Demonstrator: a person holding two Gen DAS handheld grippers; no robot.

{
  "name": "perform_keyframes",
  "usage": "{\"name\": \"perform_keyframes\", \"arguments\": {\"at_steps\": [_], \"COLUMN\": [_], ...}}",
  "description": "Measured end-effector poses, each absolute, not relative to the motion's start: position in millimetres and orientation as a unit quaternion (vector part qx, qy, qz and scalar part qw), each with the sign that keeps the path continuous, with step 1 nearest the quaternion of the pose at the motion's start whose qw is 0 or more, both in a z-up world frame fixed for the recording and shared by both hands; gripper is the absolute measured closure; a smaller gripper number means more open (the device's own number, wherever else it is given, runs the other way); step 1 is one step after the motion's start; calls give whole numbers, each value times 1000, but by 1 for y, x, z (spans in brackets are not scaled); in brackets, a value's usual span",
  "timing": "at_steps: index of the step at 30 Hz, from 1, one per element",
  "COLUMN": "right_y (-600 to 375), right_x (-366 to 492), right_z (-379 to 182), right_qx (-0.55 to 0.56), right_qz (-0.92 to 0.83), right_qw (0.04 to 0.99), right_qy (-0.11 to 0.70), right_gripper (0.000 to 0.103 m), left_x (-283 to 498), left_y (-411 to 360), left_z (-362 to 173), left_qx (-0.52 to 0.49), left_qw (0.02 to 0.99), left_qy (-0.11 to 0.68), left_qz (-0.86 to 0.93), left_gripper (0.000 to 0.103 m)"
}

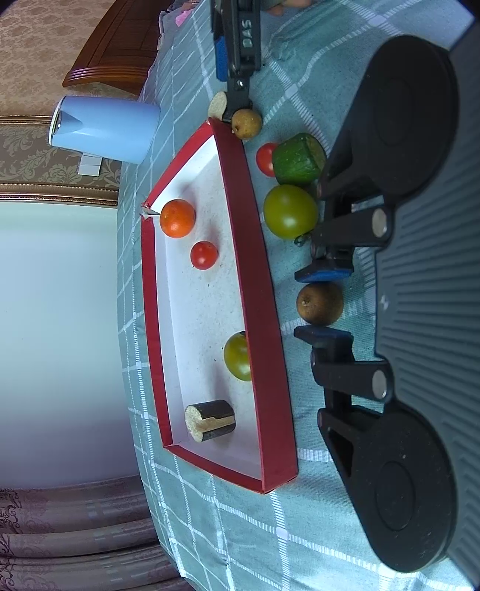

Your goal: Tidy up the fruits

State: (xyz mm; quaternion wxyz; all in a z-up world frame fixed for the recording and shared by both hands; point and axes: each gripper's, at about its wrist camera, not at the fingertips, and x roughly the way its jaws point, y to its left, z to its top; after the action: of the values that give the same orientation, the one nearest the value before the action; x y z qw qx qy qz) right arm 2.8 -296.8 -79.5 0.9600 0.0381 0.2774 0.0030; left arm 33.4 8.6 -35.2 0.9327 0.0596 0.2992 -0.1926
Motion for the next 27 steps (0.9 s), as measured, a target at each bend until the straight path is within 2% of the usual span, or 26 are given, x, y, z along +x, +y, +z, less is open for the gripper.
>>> {"name": "perform_keyframes", "arguments": {"at_steps": [2, 3, 5, 8, 27], "right_y": [-291, -292, -292, -289, -296], "right_x": [13, 12, 11, 8, -3], "right_z": [-85, -84, -84, -84, -82], "right_qx": [13, 17, 17, 11, 45], "right_qz": [8, 10, 30, 38, 35], "right_qw": [952, 953, 954, 956, 959], "right_qy": [305, 301, 296, 292, 279], "right_gripper": [34, 45, 59, 70, 70], "left_x": [33, 33, 33, 33, 32], "left_y": [9, 9, 9, 9, 15], "left_z": [-35, -35, -35, -36, -33], "left_qx": [59, 59, 59, 58, 46], "left_qw": [933, 933, 933, 933, 941], "left_qy": [299, 299, 299, 298, 291], "left_qz": [-192, -193, -193, -192, -167], "left_gripper": [80, 80, 80, 81, 81]}}
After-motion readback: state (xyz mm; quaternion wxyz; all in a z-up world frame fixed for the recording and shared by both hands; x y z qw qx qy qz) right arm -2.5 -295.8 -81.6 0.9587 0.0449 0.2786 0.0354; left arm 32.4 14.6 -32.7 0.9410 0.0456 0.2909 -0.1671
